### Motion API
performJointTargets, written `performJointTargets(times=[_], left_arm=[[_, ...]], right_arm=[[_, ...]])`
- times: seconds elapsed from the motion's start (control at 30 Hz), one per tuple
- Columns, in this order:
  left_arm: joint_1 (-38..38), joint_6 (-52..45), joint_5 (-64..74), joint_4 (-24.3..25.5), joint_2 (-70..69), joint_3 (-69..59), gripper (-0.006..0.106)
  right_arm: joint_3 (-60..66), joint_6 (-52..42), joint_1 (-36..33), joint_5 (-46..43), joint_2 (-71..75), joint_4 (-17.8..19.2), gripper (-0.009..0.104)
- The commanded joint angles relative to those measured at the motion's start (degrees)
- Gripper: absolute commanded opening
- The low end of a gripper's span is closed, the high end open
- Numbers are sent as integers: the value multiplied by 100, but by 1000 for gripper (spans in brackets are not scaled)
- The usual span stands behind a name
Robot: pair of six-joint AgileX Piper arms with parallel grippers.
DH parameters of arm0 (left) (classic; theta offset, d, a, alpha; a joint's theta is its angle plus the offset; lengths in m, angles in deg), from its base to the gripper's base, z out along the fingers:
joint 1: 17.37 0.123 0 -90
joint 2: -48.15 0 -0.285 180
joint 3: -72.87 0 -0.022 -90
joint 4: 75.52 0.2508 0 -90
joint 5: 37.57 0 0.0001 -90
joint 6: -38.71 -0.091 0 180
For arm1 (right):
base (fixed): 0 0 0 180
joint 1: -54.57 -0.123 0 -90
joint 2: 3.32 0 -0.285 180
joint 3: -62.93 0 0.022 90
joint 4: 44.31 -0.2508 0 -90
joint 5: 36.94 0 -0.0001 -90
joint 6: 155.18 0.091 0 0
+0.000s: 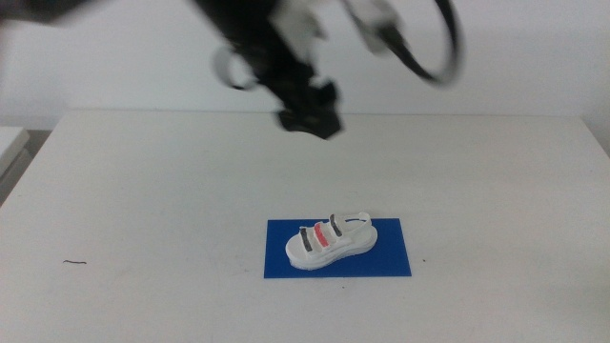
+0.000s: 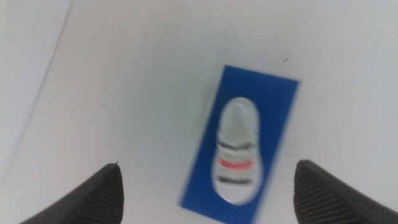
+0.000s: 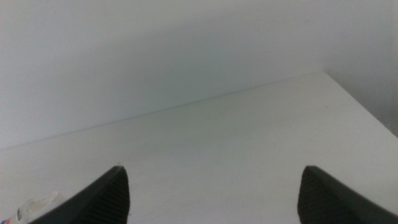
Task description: Use one arm to grab the shoe from the table and place it on the mat.
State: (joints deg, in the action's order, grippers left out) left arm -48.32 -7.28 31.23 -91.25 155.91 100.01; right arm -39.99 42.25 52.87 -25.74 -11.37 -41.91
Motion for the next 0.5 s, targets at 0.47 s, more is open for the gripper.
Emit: performJointTargets(times=[0.47], left_arm=[[2171,1184,-5079,-1781,-5141,-6474,94]], right_arm=[[14,-20,0,-53,27,30,79]])
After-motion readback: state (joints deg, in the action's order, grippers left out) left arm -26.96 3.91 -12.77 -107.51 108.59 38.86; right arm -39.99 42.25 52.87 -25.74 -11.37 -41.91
